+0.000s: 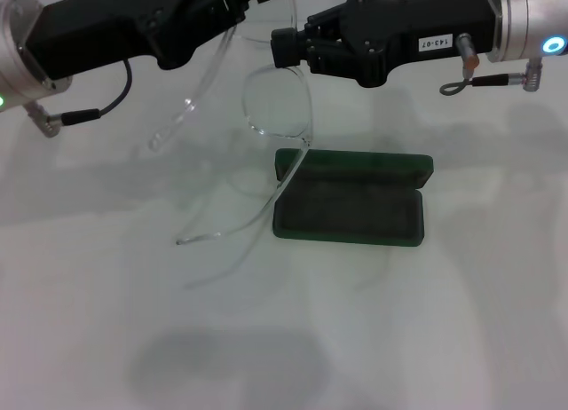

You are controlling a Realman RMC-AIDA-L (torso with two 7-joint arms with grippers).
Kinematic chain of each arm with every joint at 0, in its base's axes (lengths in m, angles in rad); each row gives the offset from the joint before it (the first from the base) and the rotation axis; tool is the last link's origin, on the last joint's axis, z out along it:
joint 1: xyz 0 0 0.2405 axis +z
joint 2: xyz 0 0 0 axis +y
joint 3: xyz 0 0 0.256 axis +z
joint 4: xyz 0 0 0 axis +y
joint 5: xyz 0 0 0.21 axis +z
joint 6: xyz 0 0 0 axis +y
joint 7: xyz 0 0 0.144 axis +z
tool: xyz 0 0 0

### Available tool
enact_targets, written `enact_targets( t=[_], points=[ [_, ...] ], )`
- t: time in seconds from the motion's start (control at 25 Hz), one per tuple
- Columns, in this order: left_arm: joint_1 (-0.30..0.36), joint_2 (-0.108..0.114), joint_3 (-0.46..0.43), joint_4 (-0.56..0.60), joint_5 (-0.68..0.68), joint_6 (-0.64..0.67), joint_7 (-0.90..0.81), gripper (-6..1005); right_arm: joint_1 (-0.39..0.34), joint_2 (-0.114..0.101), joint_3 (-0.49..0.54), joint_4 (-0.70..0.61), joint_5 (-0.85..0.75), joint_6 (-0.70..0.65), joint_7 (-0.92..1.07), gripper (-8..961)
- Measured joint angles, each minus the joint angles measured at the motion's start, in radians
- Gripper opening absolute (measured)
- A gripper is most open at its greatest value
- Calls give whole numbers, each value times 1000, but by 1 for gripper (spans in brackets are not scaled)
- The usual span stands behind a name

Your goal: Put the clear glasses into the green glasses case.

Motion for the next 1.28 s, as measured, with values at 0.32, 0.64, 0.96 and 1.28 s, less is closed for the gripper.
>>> enact_targets(
  t=[0.32,0.64,0.96,1.28],
  points=[
    [17,-9,0,0,3,0,56,68,0,1,2,0,11,-19,0,64],
    [29,-25,0,-5,3,-1,123,69,0,3,1,-4,17,-22,-1,64],
    [23,-60,0,-53,-3,-2,152,69,3,1,1,-8,17,-36,-10,64],
    [26,-78,-1,-60,-23,-3,203,69,3,1,1,-9,17,-46,-12,62]
  ],
)
